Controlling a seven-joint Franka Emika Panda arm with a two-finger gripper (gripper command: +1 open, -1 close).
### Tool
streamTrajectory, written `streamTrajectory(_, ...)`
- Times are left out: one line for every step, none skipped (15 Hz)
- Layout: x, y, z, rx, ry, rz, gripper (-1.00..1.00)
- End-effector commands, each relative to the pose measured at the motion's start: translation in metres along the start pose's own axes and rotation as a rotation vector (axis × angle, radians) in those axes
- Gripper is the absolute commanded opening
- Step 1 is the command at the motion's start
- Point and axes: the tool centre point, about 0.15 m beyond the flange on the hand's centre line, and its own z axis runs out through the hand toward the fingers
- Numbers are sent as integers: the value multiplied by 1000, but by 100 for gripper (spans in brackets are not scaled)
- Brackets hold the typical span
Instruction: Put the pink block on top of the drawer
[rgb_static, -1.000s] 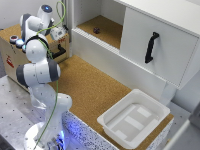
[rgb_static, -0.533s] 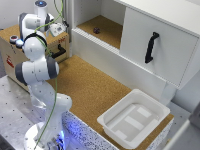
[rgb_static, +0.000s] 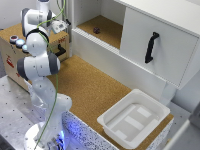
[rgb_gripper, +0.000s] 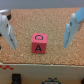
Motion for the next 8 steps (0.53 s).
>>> streamTrajectory(-19, 22, -9, -4, 27, 171, 100)
streamTrajectory(-27, 27, -13, -10, 33, 227, 100)
streamTrajectory(-34, 29, -18, -17, 35, 269, 100)
streamTrajectory(-39, 30, -20, -31, 25, 293, 100)
streamTrajectory(-45, 32, -24, -29, 24, 321, 100)
streamTrajectory(-49, 31, -27, -53, 4, 333, 100)
streamTrajectory(-51, 27, -32, -66, -15, 328, 100)
streamTrajectory(-51, 24, -39, -71, -24, 315, 100)
